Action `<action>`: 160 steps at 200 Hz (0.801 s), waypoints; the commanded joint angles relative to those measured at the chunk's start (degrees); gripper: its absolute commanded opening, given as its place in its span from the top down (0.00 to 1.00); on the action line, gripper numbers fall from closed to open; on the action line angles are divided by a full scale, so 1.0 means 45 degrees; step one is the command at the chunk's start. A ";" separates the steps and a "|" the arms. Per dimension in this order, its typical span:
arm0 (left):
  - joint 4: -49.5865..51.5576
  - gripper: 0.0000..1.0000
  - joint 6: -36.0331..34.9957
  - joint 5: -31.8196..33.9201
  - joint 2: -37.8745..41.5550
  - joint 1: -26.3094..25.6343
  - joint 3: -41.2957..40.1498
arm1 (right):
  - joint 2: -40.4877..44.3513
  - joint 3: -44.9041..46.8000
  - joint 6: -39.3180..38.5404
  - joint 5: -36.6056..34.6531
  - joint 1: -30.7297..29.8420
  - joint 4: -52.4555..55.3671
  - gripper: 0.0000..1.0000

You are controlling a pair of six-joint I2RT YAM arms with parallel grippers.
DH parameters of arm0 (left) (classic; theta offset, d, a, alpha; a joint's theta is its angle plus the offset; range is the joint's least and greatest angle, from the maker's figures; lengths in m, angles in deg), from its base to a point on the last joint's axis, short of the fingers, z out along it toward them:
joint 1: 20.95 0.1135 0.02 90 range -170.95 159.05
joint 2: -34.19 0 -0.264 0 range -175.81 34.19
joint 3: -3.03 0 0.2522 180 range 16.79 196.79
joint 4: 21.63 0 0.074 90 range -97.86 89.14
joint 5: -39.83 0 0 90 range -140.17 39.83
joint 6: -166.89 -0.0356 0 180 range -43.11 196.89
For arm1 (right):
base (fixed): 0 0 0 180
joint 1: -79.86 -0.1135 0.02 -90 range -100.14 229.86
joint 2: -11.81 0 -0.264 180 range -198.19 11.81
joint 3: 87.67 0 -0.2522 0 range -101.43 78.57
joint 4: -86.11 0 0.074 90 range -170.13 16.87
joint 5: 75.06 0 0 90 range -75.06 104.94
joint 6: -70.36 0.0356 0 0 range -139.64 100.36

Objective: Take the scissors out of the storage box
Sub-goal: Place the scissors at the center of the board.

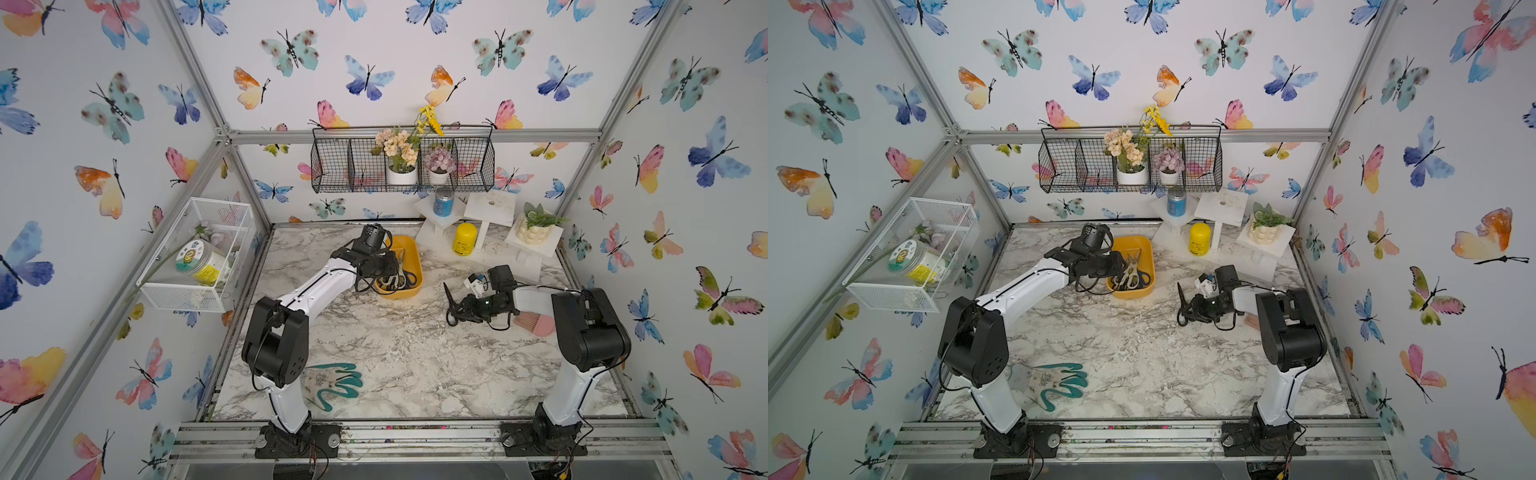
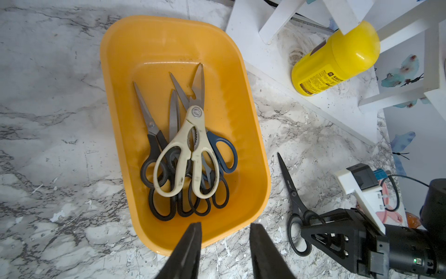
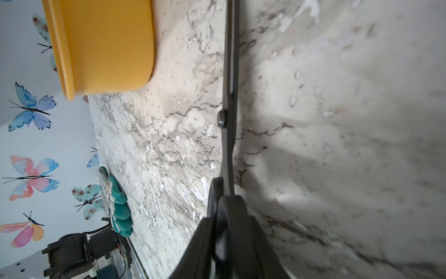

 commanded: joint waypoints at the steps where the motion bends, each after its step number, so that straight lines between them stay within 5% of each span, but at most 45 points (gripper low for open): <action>1: 0.0001 0.61 -0.0295 0.0489 0.0207 -0.0003 -0.0005 | -0.0239 -0.0016 -0.0374 -0.0874 -0.0001 0.0508 0.66; 79: 0.0765 0.63 -0.1223 0.1586 -0.2093 -0.0005 0.2022 | 0.1105 -0.0803 -0.0488 -0.3339 0.0002 0.2609 0.46; 160: 0.1913 0.59 -0.2656 0.2132 -0.4350 -0.0310 0.3618 | 0.1880 -0.1863 -0.0400 -0.4133 -0.0028 0.3003 0.42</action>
